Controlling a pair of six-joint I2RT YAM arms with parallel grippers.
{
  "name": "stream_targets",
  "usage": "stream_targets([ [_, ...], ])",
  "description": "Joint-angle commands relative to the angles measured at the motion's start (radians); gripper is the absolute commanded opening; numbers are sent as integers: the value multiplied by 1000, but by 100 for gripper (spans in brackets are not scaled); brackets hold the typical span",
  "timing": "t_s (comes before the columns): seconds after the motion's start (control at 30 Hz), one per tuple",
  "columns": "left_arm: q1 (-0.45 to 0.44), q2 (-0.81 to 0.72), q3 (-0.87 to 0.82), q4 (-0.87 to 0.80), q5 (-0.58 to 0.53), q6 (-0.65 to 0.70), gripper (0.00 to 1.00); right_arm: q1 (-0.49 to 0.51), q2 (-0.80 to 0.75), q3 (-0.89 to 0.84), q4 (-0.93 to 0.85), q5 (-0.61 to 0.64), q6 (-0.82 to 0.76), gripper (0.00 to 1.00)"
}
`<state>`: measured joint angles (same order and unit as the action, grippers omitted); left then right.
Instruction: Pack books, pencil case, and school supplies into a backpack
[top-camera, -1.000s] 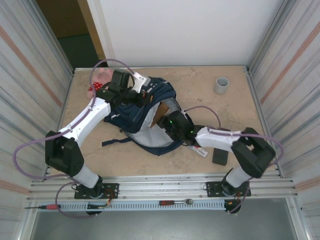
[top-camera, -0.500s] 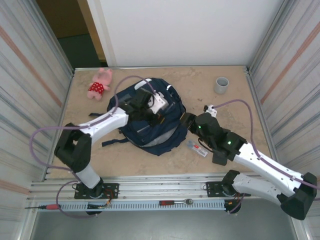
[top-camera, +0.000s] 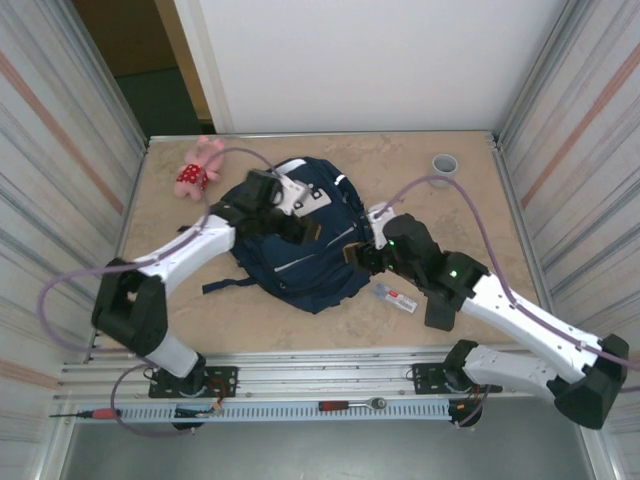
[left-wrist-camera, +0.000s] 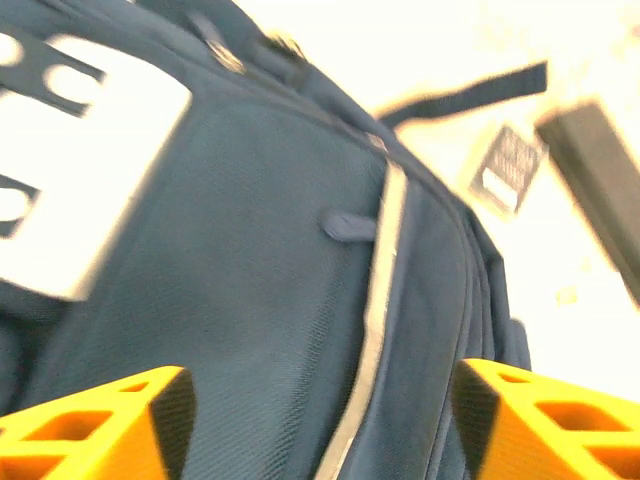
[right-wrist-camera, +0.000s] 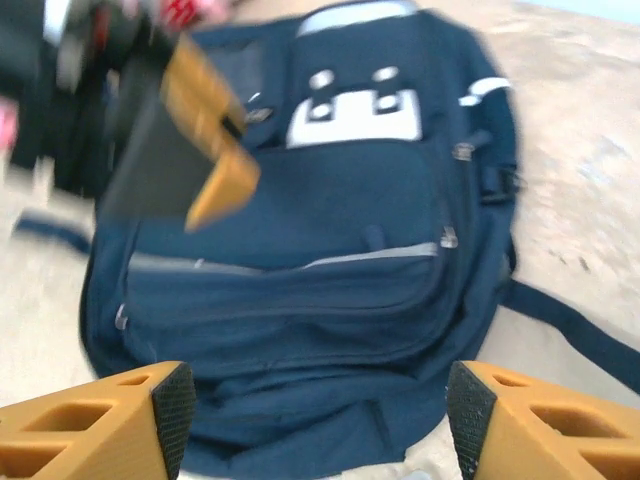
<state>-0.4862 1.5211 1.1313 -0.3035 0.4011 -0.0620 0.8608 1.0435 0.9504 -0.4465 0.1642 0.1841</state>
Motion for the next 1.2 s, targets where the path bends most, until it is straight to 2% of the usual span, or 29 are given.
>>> stream_targets([
  [0.0,70,-99,-55,-4,40,-107,77,49,129,110,-146,-89,-326,70],
  [0.1,143,-139,-110,-13,44,-161,81,97,277,215,-237,-87,-424,71],
  [0.23,219,-165,-161,-67,43,-226,83,159,445,305,-268,-123,-540,80],
  [0.4,289,-231,-228,-87,38,-286,84,178,608,389,-268,-197,-606,84],
  [0.53,353,-274,-280,-76,76,-308,84,193,716,446,-310,-232,-629,88],
  [0.67,381,-298,-315,-65,107,-298,84,202,799,484,-325,-167,-642,90],
  [0.83,385,-292,-332,-57,119,-312,81,192,862,455,-212,-117,-674,89],
  [0.87,385,-290,-335,-56,120,-315,81,188,868,447,-189,-115,-675,85],
  [0.93,396,-290,-347,-46,113,-324,81,180,872,425,-152,-111,-676,58],
  [1.03,444,-283,-391,-5,154,-346,80,170,831,398,-144,-103,-694,34],
  [1.1,492,-278,-430,46,232,-368,77,157,772,386,-168,-125,-721,7],
  [1.13,512,-279,-446,69,261,-375,76,148,741,378,-175,-136,-728,1],
  [1.17,526,-283,-460,89,283,-376,76,138,704,371,-186,-151,-742,0],
])
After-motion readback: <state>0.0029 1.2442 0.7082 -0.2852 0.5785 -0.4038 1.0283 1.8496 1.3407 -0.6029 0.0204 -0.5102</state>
